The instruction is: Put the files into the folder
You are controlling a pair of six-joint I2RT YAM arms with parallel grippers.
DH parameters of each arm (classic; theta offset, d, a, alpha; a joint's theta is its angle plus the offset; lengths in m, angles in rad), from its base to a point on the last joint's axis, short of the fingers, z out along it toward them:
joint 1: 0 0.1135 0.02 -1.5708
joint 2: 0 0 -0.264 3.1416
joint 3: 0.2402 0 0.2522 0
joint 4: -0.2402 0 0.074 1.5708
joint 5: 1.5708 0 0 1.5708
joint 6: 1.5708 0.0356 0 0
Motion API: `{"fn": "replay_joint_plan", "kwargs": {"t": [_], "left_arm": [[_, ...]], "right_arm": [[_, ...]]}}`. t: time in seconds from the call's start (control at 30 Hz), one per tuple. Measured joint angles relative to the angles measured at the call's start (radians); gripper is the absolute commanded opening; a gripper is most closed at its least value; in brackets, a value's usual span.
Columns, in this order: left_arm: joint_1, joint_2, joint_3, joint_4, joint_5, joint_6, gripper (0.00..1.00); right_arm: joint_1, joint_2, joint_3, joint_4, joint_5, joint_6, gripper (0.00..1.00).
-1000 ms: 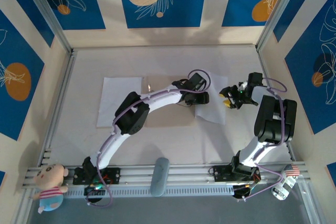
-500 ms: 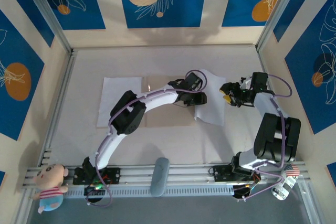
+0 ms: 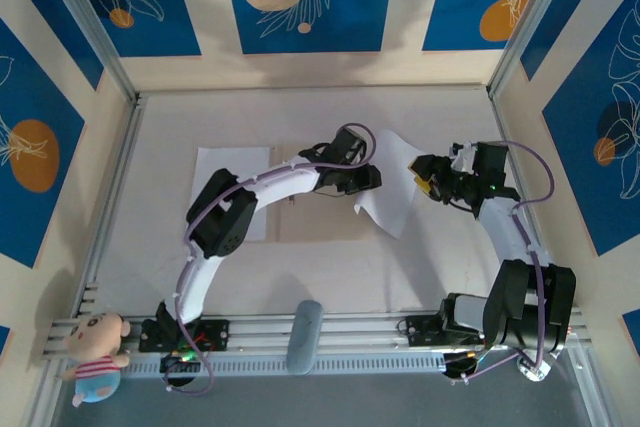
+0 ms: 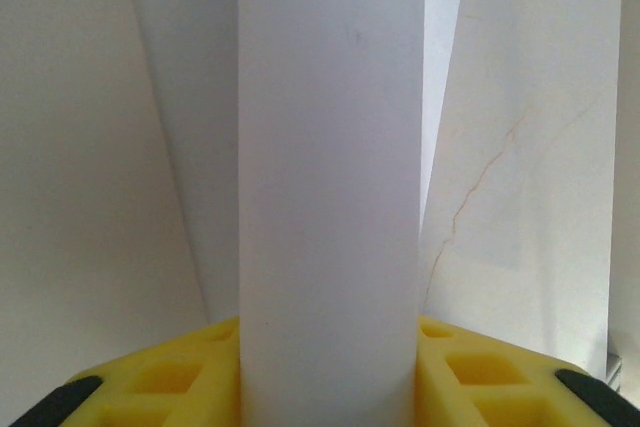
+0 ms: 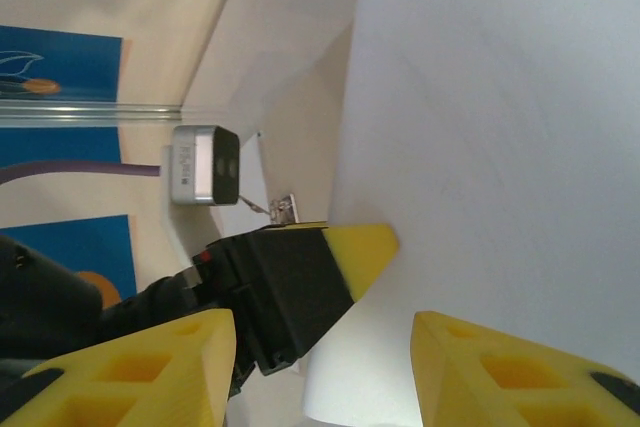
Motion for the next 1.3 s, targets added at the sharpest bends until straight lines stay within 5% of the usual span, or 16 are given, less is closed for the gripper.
{"fn": "replay_joint_plan", "kwargs": {"t": [0.57, 1.3], "left_arm": [[0.1, -0.204, -0.166, 0.052, 0.092, -0.055, 0.34], [0.131, -0.424, -0.2, 0.08, 0.18, -0.089, 0.34]], "right_arm": [[-0.001, -0.004, -0.156, 0.326, -0.182, 0.288, 0.57], [0.058, -0.011, -0.283, 0.766, -0.196, 0.543, 0.61]]}}
